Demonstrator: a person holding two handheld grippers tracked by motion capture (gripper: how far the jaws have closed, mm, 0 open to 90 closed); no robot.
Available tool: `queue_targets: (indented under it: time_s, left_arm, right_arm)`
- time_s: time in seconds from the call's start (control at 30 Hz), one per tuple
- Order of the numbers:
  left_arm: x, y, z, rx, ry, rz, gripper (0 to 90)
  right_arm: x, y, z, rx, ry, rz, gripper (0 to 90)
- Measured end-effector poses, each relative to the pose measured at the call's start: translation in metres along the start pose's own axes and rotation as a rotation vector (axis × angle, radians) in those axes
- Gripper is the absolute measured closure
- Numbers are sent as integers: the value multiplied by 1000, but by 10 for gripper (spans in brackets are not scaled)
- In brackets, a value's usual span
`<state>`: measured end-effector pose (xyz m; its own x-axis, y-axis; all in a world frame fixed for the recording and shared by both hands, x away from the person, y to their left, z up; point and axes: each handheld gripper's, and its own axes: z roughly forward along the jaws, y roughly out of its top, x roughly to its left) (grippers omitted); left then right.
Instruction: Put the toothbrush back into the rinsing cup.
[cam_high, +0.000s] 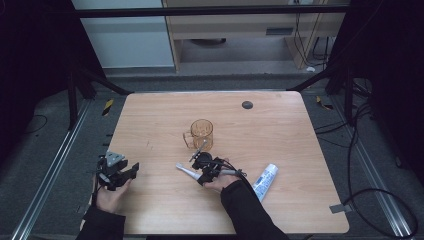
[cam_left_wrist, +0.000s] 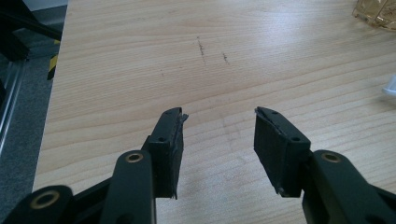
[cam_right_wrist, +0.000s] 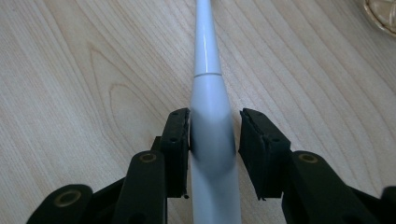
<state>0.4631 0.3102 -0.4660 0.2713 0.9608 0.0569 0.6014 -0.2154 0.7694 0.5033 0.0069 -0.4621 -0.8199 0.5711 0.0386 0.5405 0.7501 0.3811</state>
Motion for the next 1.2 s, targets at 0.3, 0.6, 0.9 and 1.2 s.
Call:
queue_targets:
  time_s: [0.3, 0.6, 0.9, 1.2]
  left_arm:
    - [0, 0, 0, 1, 0, 0, 515]
    - [0, 0, 0, 2, 0, 1, 516]
    - [0, 0, 1, 3, 1, 2, 516]
    - [0, 0, 0, 4, 1, 2, 516]
  right_arm:
    - [1, 1, 6, 31, 7, 0, 636]
    - [0, 2, 8, 38, 6, 10, 658]
    - [-1, 2, 8, 45, 11, 19, 667]
    - [0, 1, 1, 11, 33, 8, 670]
